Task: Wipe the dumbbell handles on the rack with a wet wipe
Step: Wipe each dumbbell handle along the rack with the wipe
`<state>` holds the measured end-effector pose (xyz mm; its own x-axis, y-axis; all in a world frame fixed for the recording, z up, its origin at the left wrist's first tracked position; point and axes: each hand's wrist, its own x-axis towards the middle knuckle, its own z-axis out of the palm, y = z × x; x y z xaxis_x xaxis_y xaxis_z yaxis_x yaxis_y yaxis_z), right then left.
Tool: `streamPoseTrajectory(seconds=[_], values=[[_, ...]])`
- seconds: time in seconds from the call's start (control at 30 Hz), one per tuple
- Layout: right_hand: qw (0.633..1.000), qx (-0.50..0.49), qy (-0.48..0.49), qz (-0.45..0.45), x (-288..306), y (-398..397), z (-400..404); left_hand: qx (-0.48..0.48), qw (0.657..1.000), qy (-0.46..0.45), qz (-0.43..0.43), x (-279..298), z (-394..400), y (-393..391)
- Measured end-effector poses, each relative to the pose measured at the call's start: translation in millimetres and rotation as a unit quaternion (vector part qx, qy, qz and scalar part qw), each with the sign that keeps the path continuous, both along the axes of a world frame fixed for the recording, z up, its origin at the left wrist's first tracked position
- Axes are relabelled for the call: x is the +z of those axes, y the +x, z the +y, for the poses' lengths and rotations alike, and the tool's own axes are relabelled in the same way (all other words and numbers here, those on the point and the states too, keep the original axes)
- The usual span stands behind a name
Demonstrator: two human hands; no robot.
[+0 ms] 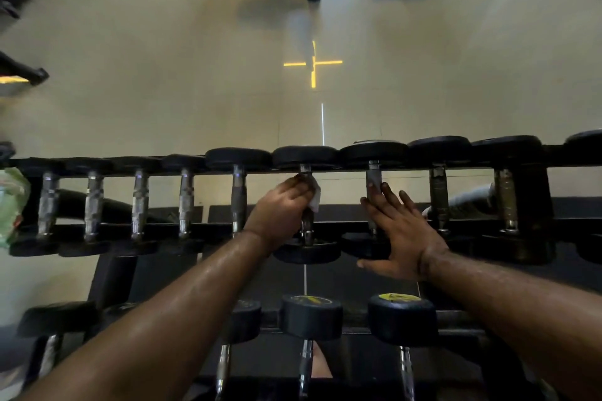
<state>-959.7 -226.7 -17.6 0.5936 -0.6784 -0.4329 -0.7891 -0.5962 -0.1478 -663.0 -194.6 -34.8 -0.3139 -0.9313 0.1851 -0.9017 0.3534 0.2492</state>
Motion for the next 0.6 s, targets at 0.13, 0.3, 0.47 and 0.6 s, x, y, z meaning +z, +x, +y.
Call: streamPoseTrajectory(seconds=[0.13,0.3,0.47,0.6], values=[[1.000,0.002,0.000,0.008,-0.6,1.7,-0.6,-0.072,0.991,-0.015,-0.116,4.8,-0.4,11.4],[1.000,0.006,0.000,-0.002,-2.5,0.0,-2.2,-0.198,0.940,-0.060,-0.272,20.7,-20.2,15.2],[1.000,0.007,0.001,-0.010,-4.1,-0.6,-1.5,-0.307,0.889,-0.041,-0.338,37.4,-32.7,14.8],[0.999,0.037,-0.003,0.029,4.3,-1.2,-4.4,-0.299,0.900,0.019,-0.317,58.3,-37.6,13.0]])
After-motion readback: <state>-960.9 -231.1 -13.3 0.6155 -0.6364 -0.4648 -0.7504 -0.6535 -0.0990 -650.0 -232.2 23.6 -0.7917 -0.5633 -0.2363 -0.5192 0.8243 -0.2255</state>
